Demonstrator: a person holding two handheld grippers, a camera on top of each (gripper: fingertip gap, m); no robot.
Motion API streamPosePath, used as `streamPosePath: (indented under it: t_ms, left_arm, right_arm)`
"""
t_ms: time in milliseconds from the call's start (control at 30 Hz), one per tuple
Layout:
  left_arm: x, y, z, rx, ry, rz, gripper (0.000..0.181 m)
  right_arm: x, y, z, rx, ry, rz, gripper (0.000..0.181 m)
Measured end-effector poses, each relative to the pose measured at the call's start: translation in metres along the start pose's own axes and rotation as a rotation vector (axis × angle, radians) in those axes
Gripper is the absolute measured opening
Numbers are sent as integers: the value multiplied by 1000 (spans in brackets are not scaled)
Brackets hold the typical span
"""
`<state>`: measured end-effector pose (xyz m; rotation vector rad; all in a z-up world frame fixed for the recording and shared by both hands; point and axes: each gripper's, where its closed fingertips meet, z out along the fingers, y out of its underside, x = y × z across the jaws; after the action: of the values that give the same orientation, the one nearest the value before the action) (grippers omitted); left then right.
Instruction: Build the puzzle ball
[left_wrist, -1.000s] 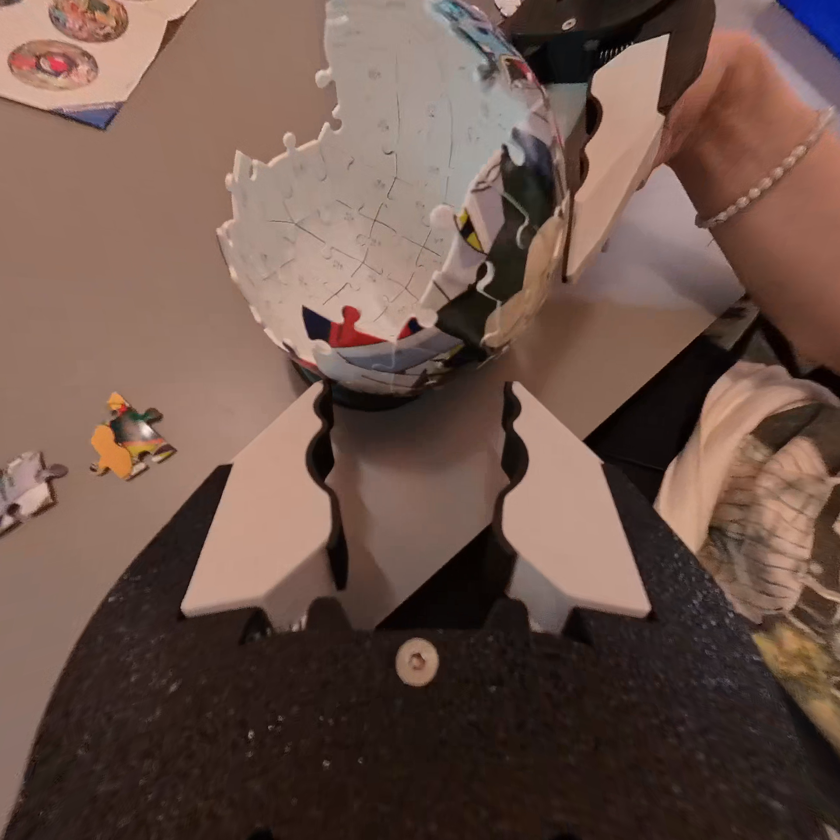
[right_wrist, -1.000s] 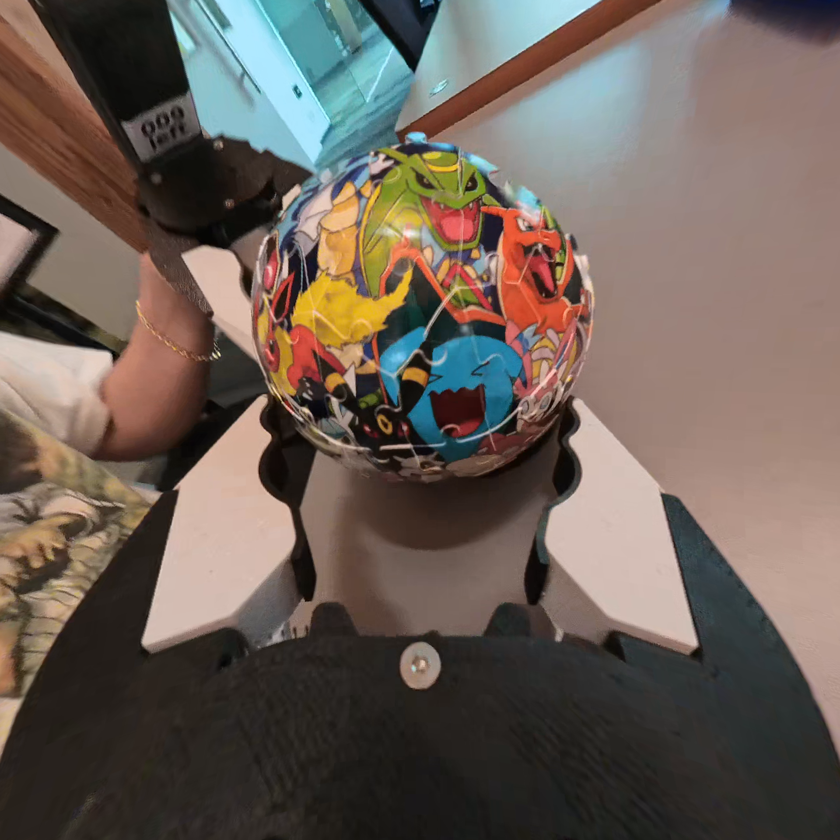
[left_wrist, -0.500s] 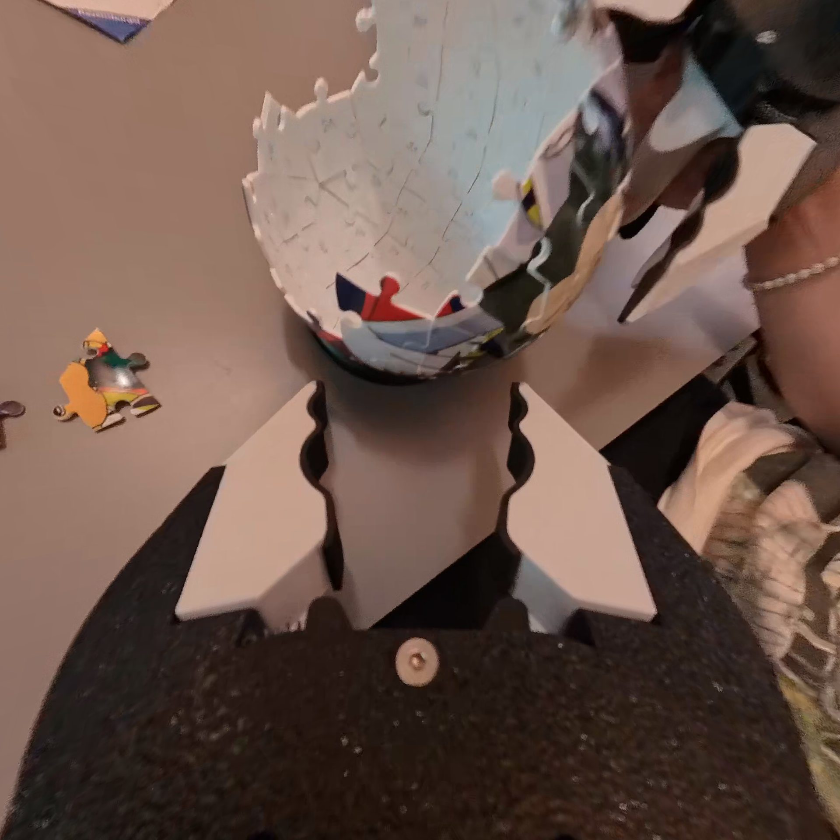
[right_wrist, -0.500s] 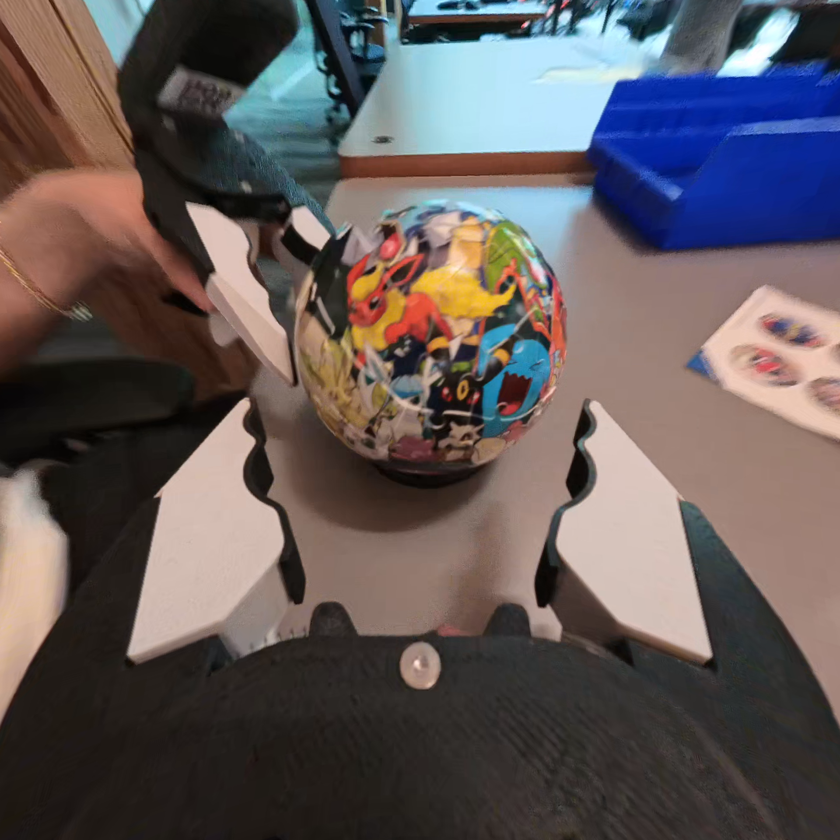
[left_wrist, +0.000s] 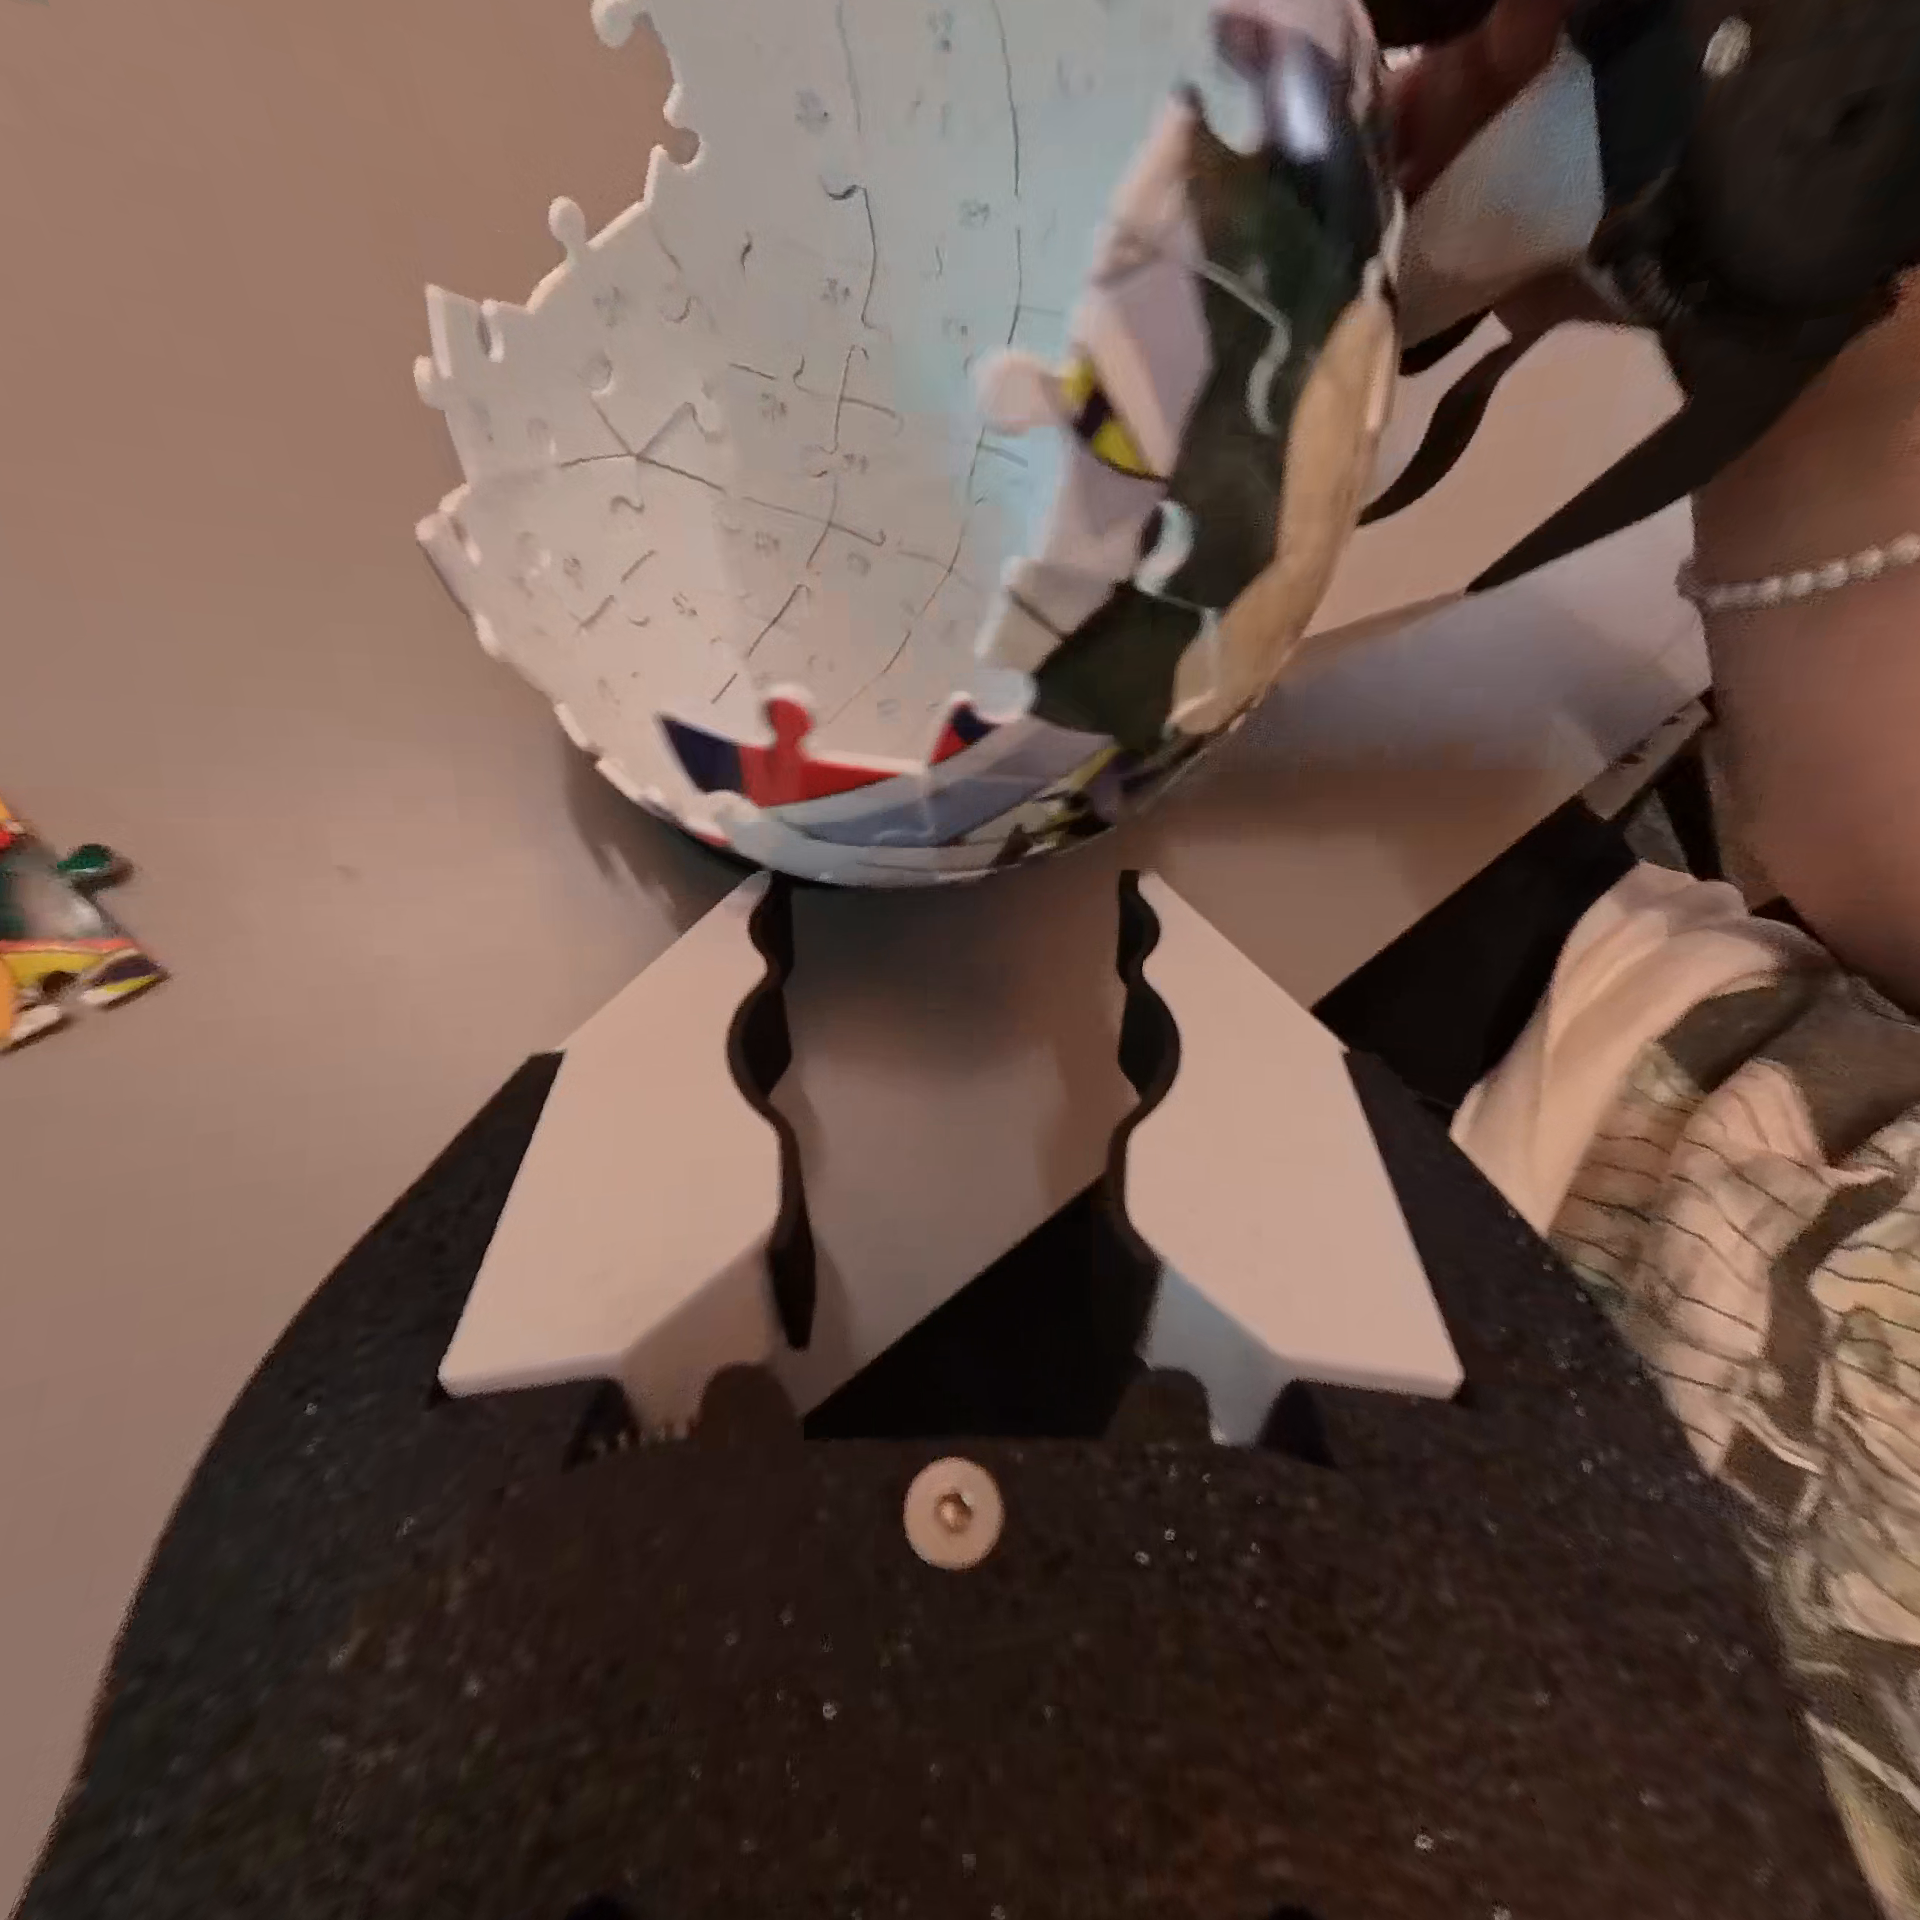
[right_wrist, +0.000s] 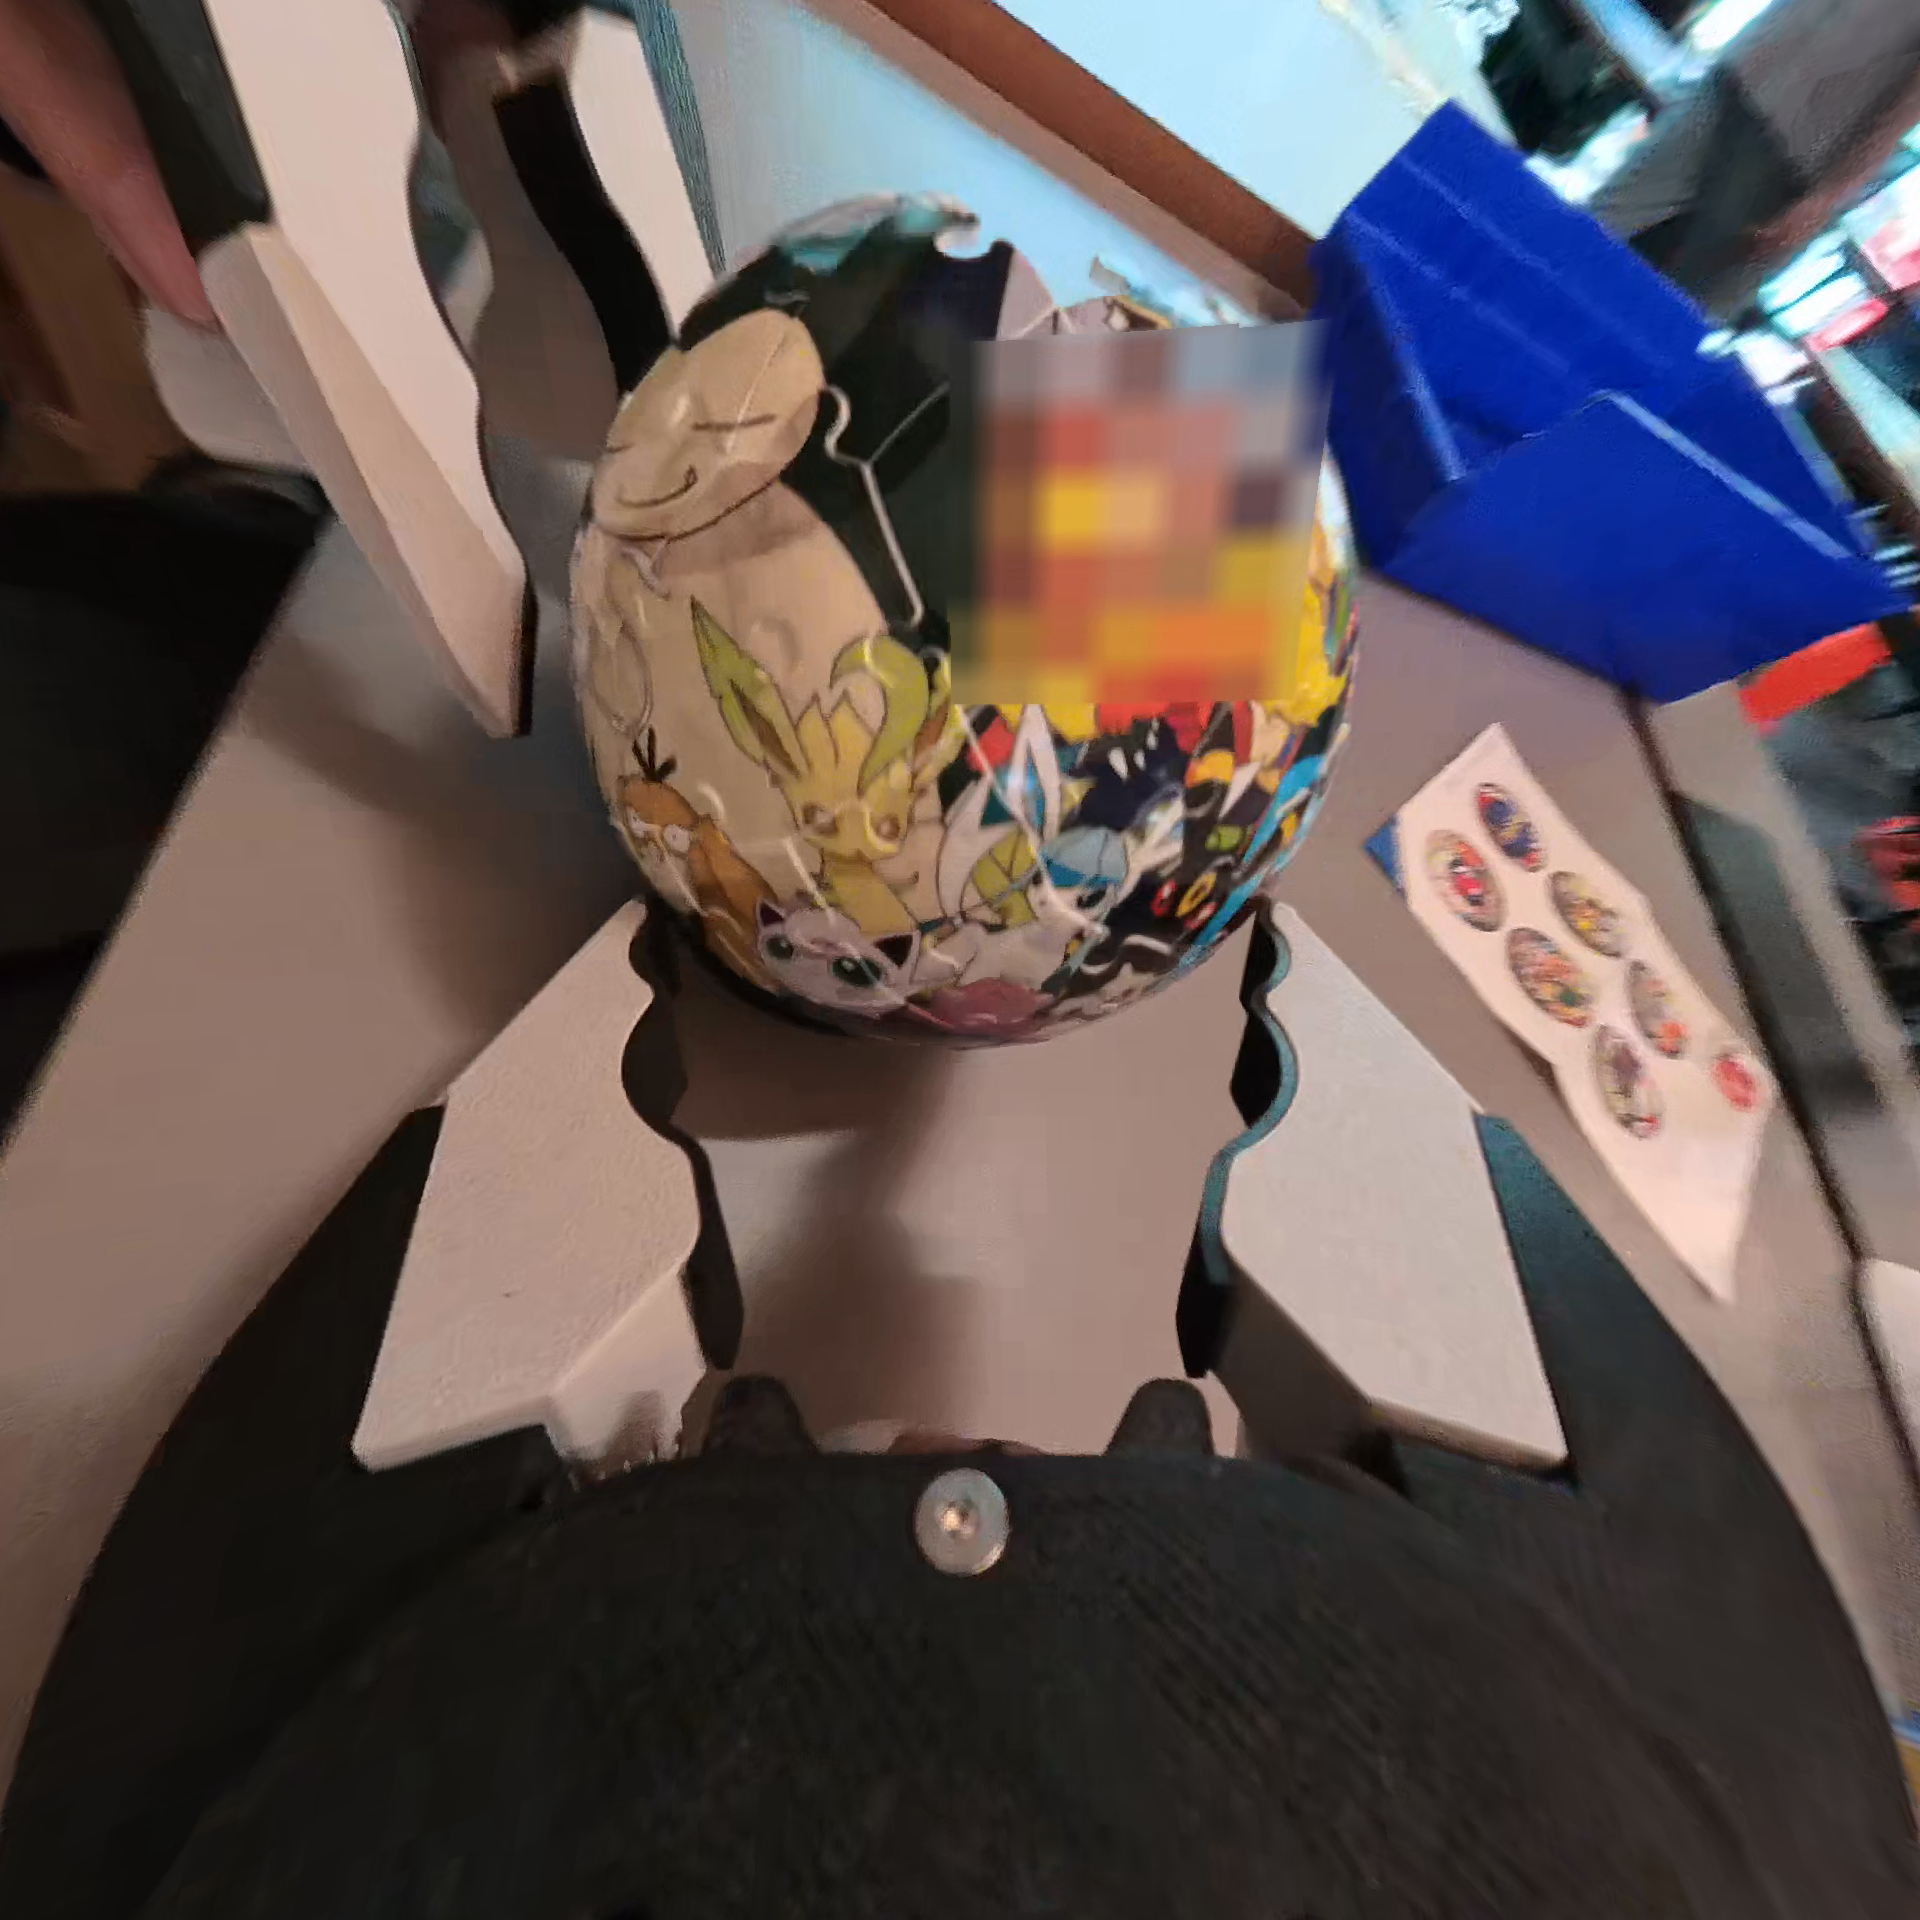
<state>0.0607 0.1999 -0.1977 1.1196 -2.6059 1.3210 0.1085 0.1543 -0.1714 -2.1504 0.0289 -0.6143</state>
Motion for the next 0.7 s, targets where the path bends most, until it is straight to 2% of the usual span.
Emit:
streamPosePath:
  t_ms: [167, 333, 500, 700]
  left_arm:
    - [16, 5, 5, -50, 22, 34, 66]
    - [22, -4, 1, -5, 11, 54, 66]
    - [16, -8, -3, 58, -5, 12, 64]
    - [14, -11, -6, 108, -23, -5, 63]
  right_arm:
    - [-1, -10, -17, 21, -211, 203, 104]
    - [2, -2, -20, -53, -332, 324, 104]
    - [5, -5, -13, 17, -289, 330, 106]
    - [5, -21, -23, 176, -125, 256, 116]
